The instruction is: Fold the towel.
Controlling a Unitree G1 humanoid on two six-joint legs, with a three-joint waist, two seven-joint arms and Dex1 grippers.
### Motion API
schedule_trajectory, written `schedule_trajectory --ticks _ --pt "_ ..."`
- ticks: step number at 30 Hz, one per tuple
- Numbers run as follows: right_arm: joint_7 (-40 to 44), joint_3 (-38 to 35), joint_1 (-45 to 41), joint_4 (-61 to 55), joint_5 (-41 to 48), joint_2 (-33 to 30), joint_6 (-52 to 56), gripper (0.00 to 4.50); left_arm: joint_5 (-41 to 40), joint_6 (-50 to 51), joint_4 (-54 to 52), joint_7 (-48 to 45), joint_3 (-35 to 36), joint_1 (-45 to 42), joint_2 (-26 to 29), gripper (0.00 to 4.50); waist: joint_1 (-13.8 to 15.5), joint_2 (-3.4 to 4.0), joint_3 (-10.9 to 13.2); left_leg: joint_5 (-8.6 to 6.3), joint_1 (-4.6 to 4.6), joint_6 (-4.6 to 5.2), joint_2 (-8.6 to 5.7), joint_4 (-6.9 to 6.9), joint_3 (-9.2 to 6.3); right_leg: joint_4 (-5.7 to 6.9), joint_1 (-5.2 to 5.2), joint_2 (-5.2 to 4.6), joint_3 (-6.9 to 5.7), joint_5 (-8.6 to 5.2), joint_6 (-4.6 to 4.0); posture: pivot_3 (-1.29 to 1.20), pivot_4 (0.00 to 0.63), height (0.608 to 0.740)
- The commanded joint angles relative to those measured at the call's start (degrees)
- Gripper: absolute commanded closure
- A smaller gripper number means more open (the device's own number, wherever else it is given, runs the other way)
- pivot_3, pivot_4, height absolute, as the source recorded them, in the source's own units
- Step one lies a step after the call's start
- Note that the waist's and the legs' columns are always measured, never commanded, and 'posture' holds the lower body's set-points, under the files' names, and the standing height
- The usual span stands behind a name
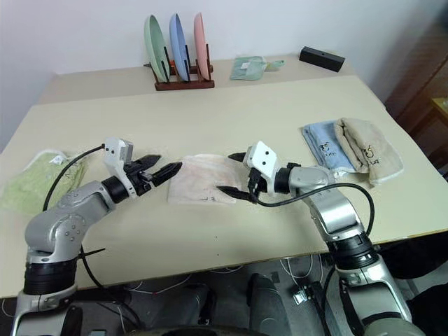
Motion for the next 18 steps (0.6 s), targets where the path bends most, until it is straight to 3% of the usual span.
schedule_trajectory --ticks 1,6,9,12,18 --pt "-0.2 -0.5 1.6 -1.8 -0.9 -1.1 -2.4 0.0 -6.7 9.6 3.8 5.4 6.6 -3.4 -2.9 0.01 0.0 0.0 0.0 0.0 0.0 0.0 0.0 0.01 0.0 0.01 0.0 0.0 0.0 0.0 0.0 0.0 0.15 0.738" --pt "-0.6 -0.7 3.0 -2.4 -0.9 -1.1 -2.9 0.0 -4.0 11.9 6.7 3.2 -1.4 -4.8 -2.7 0.01 -0.1 -0.01 0.0 0.0 -0.01 -0.01 0.0 0.0 0.0 0.01 -0.03 0.0 0.0 0.0 0.0 0.0 0.15 0.738" --pt "-1.2 -0.7 3.6 -2.7 -1.9 -1.5 -3.9 0.0 -6.9 14.6 8.5 3.6 -1.0 -6.5 -6.3 0.01 0.1 -0.01 0.0 0.01 0.01 -0.02 0.0 0.01 -0.01 0.01 0.01 0.0 -0.01 0.0 0.0 0.0 0.15 0.738" --pt "-1.8 -1.7 4.0 -3.4 -1.9 -1.8 -3.7 0.0 -6.1 14.8 9.4 3.7 -1.8 -6.9 -7.5 0.84 0.0 -0.01 0.0 0.01 0.01 -0.02 -0.02 0.03 0.0 0.01 0.03 -0.04 -0.01 0.0 0.01 0.0 0.15 0.738" --pt "-2.7 -2.8 4.5 -4.2 -2.1 -2.9 -3.5 0.0 -7.9 14.5 9.5 5.4 1.4 -6.6 -10.9 3.87 0.0 -0.01 0.0 0.01 0.0 -0.02 -0.01 0.02 0.0 0.0 0.0 -0.03 0.0 0.0 0.01 0.0 0.15 0.738"
